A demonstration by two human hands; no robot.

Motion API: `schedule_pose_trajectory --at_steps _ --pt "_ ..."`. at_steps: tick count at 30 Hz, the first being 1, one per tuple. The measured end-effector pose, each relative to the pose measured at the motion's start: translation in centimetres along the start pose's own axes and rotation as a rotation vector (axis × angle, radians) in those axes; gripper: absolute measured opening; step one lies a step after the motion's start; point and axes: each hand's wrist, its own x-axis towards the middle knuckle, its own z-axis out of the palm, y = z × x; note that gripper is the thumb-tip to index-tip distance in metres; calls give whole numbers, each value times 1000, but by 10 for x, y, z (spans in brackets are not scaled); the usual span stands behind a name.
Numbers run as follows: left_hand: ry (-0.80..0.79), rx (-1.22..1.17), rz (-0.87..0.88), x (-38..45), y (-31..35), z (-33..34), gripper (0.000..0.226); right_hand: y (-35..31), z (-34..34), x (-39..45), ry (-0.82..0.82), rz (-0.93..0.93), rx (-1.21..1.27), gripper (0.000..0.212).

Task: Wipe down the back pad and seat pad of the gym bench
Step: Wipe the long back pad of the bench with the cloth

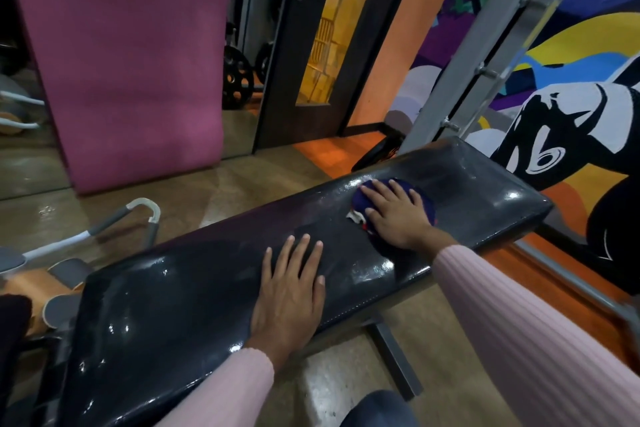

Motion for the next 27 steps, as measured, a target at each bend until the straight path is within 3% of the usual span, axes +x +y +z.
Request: schedule_pose_trajectory --at_steps 6,10,13,17,20,27 --pt "-1 0 -5 1 0 0 53 -7 12 -57 -16 -288 18 65" --pt "1 -2 0 0 1 0 53 21 0 -38 -24 -142 13 57" --pt "0 6 2 1 0 2 53 -1 1 -8 -5 -27 10 52" --pt "-8 2 19 1 -1 3 54 -33 11 -27 -10 -147 7 52" --pt "-1 -10 9 1 -1 2 54 -20 18 -57 68 -223 35 52" --pt "7 -10 7 1 -2 4 53 -16 6 13 8 7 39 53"
